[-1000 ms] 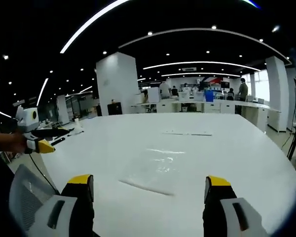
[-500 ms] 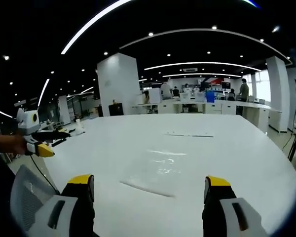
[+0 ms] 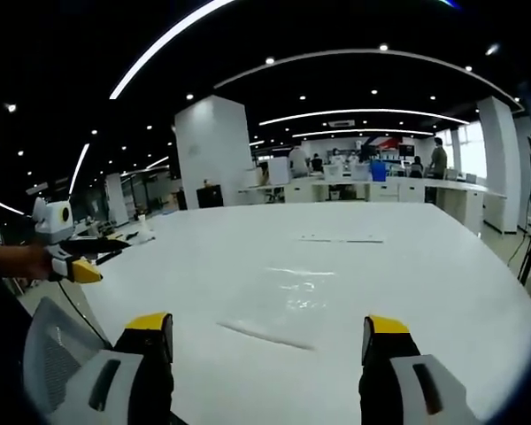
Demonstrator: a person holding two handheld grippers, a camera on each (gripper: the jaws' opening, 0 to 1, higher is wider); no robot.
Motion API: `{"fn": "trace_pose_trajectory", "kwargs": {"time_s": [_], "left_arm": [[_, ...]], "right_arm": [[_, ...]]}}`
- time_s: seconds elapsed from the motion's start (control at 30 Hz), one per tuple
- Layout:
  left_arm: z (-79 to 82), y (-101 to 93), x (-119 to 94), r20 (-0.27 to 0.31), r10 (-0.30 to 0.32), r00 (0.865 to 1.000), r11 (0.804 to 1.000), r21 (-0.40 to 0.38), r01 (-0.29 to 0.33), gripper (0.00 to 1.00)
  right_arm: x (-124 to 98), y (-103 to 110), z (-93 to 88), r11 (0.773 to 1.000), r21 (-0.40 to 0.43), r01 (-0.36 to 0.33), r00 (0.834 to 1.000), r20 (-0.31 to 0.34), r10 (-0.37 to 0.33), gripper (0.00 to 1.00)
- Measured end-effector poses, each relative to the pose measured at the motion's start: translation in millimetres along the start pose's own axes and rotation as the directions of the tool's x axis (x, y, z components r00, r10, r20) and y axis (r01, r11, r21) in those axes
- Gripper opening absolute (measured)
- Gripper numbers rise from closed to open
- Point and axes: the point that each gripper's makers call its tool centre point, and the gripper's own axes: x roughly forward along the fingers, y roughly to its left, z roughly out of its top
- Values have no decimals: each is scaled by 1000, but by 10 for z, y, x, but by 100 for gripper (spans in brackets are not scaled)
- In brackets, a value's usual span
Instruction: Open the resealable bag by pulling the two sides of the seal apart until the entire bag opening is separated and visibly accessible.
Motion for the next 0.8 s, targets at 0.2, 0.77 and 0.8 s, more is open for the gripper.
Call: {"fn": "trace_pose_trajectory", "kwargs": {"time_s": [0.2, 0.77, 0.8], "left_arm": [[25, -21, -14, 2, -4, 1000, 1000, 5, 4, 97], [-56, -191, -80, -17, -42, 999, 999, -3, 42, 95], [-59, -219, -81, -18, -48, 999, 999, -2, 48, 95]], "right_arm": [[-28, 14, 29, 1000, -1, 1, 1000, 7, -1, 88], [-234, 41, 23, 1000, 4, 21, 1000, 2, -21, 86], [-258, 45, 34, 1000, 4, 25, 1000, 7, -25, 86]]}}
